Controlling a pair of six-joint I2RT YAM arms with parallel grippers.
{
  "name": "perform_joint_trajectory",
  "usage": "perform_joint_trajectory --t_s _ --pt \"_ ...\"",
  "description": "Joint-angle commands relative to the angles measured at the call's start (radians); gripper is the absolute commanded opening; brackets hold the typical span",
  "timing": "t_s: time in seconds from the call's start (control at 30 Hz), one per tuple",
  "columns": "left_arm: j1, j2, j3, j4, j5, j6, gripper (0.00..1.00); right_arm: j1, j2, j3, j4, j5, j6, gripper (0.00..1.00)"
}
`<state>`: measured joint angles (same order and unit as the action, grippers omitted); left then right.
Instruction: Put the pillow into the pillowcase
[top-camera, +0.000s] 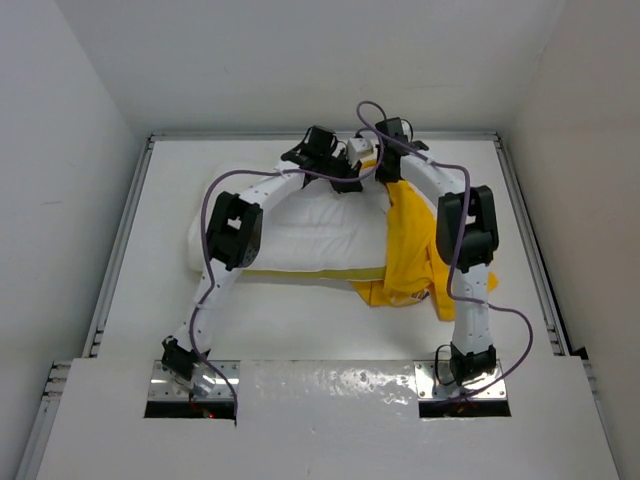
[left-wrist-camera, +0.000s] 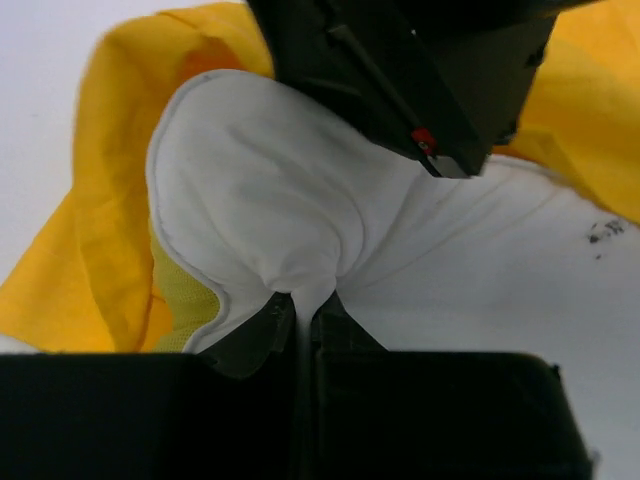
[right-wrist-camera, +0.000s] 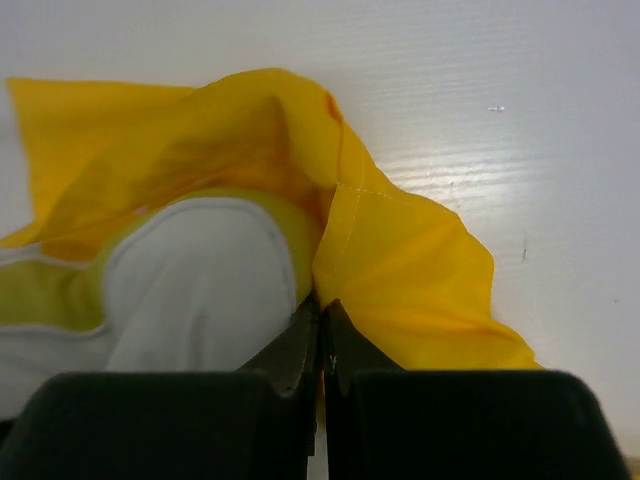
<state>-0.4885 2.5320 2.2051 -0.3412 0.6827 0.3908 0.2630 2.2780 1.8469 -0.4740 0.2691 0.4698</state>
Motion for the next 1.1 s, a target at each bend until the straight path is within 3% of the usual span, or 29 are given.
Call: perform_joint_trajectory --t_s 0.0,0.2,0.43,0.53,0.67,0.83,0.9,0.93,0.97,1.0,1.07 --pt "-0.091 -0.039 0.057 -0.272 0.084 0.147 0.00 0.039 -0.169 -0.011 0.026 -0.086 -0.066 0.00" --pt "-0.105 -0.088 0.064 -0.329 0.018 0.155 0.00 0.057 -0.319 -0.155 0.032 -0.140 -0.027 0.00" --pt "-0.105 -0.148 0.011 -0.142 -0.058 -0.029 0.00 0.074 -0.465 -0.356 0.121 -0.310 0.099 0.00" --pt "-0.107 -0.156 -0.008 -0.041 -0.020 -0.128 0.00 0.093 -0.492 -0.419 0.156 -0.414 0.135 0.00" --pt "-0.091 -0.174 -0.083 0.120 0.044 -0.301 0.00 0.105 -0.551 -0.504 0.214 -0.445 0.210 0.00" --pt "-0.087 -0.170 -0.156 0.244 0.133 -0.382 0.00 0.107 -0.612 -0.577 0.322 -0.473 0.268 0.00" --pt "-0.082 -0.164 -0.136 0.254 0.105 -0.380 0.27 0.104 -0.568 -0.548 0.258 -0.466 0.230 0.00" --pt "-0.075 -0.161 -0.095 0.242 0.071 -0.372 0.53 0.102 -0.557 -0.508 0.224 -0.452 0.219 0.09" --pt "-0.070 -0.157 -0.072 0.205 0.036 -0.345 0.63 0.101 -0.548 -0.490 0.195 -0.444 0.186 0.23" --pt "-0.065 -0.160 -0.049 0.183 -0.025 -0.321 0.70 0.099 -0.548 -0.474 0.136 -0.408 0.167 0.61" --pt "-0.050 -0.186 -0.012 0.130 -0.072 -0.229 0.89 0.097 -0.584 -0.456 0.094 -0.351 0.118 0.76"
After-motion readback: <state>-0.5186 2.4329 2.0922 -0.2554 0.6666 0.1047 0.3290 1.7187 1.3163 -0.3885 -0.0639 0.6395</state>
